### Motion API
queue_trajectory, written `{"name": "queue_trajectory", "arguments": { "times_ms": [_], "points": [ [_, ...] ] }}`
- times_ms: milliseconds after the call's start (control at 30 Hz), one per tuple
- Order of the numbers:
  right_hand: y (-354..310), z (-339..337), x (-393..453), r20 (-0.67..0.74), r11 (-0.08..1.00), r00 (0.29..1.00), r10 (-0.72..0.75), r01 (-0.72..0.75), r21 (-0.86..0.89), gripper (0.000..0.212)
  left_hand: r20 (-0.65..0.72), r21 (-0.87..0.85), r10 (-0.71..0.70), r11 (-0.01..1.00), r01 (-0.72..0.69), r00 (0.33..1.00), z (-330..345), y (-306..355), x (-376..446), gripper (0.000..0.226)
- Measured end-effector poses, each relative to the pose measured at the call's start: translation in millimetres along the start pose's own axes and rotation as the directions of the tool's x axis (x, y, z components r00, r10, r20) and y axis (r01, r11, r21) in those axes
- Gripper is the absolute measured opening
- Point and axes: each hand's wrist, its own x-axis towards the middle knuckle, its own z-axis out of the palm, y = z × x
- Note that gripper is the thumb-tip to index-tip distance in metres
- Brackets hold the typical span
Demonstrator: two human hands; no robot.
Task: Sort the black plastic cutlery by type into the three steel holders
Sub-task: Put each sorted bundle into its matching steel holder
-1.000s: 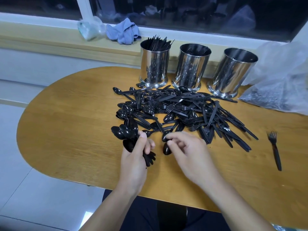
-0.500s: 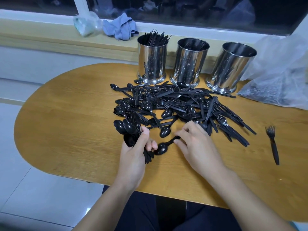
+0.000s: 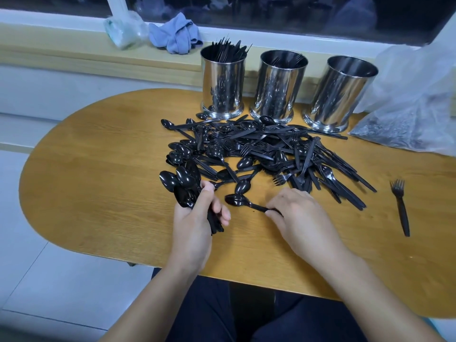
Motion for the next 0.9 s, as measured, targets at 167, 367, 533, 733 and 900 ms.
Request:
{"name": "queue_trajectory", "arguments": {
  "times_ms": [167, 367, 533, 733, 900],
  "points": [
    [-3, 8, 2, -0.018, 0.973, 0.998, -0.054, 0.048, -0.224, 0.007, -0.002, 0.021, -0.004, 1.0, 0.004, 1.0, -2, -1, 0, 0.02],
    [-1, 10, -6, 0.018, 0.993, 1.0, 0.009, -0.007, -0.117, 0.01, 0.007, 0.094, 0.034, 0.995, -0.034, 0.999, -4, -5, 0, 0.018],
    [-14, 8, -12, 0.04, 0.983, 0.987, 0.154, -0.157, 0.097, 0.019, 0.031, 0.106, 0.034, 0.994, -0.037, 0.999, -7, -7, 0, 0.011],
    [-64, 1, -9, 0.044, 0.87, 0.989, 0.142, -0.146, 0.472, 0.024, 0.082, 0.142, 0.054, 0.988, -0.066, 0.995, -3, -6, -2, 0.034],
    [-96, 0, 2, 0.085, 0.838, 0.996, 0.006, -0.051, 0.542, 0.024, 0.031, 0.087, -0.003, 0.996, 0.001, 1.0, -4, -1, -1, 0.023]
  ]
}}
